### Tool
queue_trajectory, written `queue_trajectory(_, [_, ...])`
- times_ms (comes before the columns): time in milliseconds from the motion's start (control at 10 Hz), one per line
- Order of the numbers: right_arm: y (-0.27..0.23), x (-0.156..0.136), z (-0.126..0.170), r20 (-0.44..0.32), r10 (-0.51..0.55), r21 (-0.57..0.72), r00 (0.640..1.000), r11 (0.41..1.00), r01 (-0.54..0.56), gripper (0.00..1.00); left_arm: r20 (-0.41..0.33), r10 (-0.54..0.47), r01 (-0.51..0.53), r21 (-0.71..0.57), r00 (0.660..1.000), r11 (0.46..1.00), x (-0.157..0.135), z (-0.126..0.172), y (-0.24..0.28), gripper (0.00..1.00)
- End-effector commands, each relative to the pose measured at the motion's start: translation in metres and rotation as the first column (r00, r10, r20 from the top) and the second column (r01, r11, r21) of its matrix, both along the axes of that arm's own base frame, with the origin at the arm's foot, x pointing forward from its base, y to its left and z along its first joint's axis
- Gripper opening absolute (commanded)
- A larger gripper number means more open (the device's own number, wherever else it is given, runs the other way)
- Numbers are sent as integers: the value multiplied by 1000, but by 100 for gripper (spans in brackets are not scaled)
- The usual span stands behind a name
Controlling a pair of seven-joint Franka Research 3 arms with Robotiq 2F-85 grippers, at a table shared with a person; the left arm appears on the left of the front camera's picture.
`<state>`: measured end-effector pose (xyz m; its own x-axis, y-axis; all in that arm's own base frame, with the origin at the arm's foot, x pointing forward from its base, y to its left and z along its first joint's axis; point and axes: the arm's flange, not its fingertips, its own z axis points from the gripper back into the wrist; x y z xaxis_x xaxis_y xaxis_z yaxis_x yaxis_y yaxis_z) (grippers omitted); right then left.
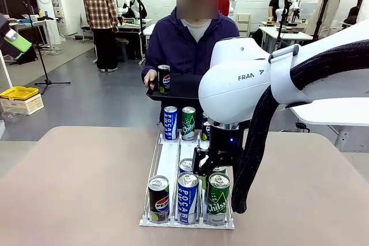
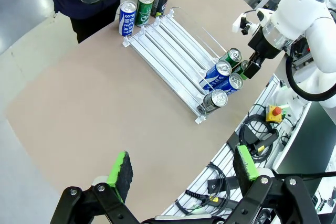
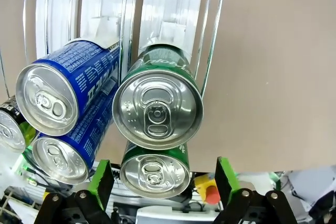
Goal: Retrieve and hand over the desired beverage to the person.
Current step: Pick up another can of the same type that the person held from the Automatic Can Dispenser.
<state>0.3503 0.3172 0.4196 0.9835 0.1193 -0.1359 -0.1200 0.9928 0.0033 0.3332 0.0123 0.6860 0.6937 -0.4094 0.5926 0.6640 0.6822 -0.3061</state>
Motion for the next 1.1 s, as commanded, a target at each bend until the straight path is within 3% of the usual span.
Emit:
queue_trajectory(0, [2, 6, -4, 23, 29, -22, 999, 999, -28, 100, -7, 4, -4, 9, 1000, 1000, -3, 0, 1, 100])
queue_trajectory(100, [1, 6, -5, 32, 54, -38, 998, 998, -52, 100, -7, 4, -4, 9, 1000, 1000, -3, 0, 1, 100])
queue_trajectory(400, [0, 5, -7, 36, 91, -43, 995, 995, -90, 10, -7, 4, -4, 9, 1000, 1000, -3, 0, 1, 100])
queue_trajectory(500, [1, 5, -8, 35, 93, -40, 995, 995, -91, 0, -7, 4, -4, 9, 1000, 1000, -3, 0, 1, 100])
queue_trajectory(1000, [1, 5, -9, 12, 85, -32, 996, 996, -85, 0, -7, 4, -4, 9, 1000, 1000, -3, 0, 1, 100])
